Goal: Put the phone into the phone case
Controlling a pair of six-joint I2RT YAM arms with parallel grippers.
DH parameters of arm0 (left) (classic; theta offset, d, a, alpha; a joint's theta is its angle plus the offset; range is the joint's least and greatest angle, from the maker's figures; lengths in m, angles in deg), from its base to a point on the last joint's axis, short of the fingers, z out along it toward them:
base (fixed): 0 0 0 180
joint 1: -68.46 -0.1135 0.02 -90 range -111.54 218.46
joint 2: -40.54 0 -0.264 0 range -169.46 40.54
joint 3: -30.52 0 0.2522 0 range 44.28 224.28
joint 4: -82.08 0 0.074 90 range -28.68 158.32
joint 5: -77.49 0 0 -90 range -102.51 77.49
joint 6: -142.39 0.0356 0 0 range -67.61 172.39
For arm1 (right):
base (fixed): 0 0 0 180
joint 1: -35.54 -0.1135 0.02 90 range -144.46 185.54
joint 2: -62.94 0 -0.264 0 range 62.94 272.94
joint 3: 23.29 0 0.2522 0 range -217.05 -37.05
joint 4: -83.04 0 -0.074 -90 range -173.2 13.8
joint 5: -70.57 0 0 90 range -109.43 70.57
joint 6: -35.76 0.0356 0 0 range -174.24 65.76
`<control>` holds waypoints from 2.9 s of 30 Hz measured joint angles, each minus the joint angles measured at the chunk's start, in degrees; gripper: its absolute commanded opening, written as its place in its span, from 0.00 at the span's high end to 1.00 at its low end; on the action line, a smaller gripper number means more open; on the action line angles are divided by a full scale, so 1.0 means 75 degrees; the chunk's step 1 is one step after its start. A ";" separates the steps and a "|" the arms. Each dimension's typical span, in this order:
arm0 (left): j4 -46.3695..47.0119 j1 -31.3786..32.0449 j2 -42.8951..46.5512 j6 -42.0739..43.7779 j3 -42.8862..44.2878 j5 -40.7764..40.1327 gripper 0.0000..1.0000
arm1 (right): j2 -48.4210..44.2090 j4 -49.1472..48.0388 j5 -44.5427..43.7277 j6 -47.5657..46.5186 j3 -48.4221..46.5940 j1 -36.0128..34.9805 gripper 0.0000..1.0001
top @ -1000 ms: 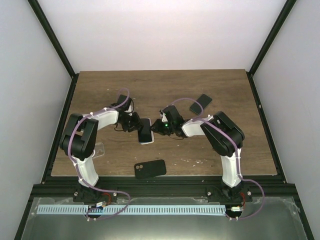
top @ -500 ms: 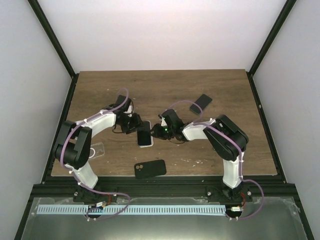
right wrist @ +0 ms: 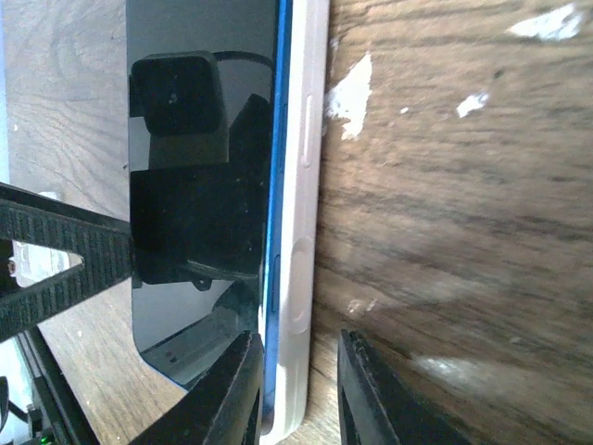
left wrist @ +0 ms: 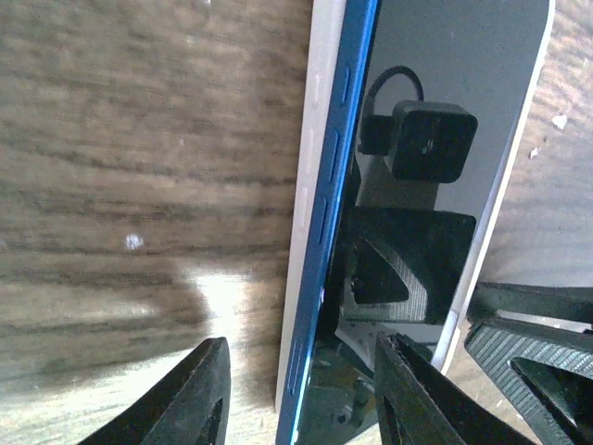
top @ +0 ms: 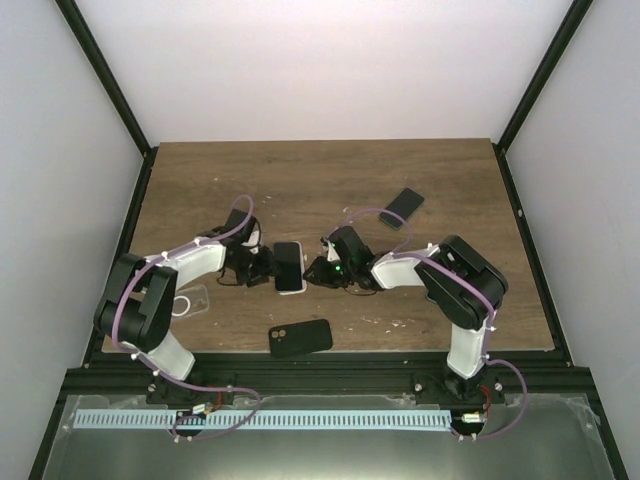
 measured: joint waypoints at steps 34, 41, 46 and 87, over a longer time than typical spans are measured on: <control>0.0979 -0.0175 0.0615 -0.0731 -0.0848 0.0880 0.62 | -0.0242 -0.0638 -0.0067 0.0312 0.0367 -0.0259 0.64; 0.1052 -0.0953 0.0516 -0.0227 -0.0256 0.1131 0.61 | 0.0073 -0.0562 -0.0017 0.0134 -0.0262 -0.0015 0.64; 0.1527 -0.1139 -0.0073 -0.0090 -0.0198 0.1676 0.61 | 0.0577 -0.0379 -0.0230 0.0140 -0.0970 -0.0009 0.59; 0.3005 -0.1271 -0.0618 -0.0064 -0.1075 0.2267 0.79 | 0.1078 -0.0976 0.0711 0.0589 -0.1145 0.0224 0.45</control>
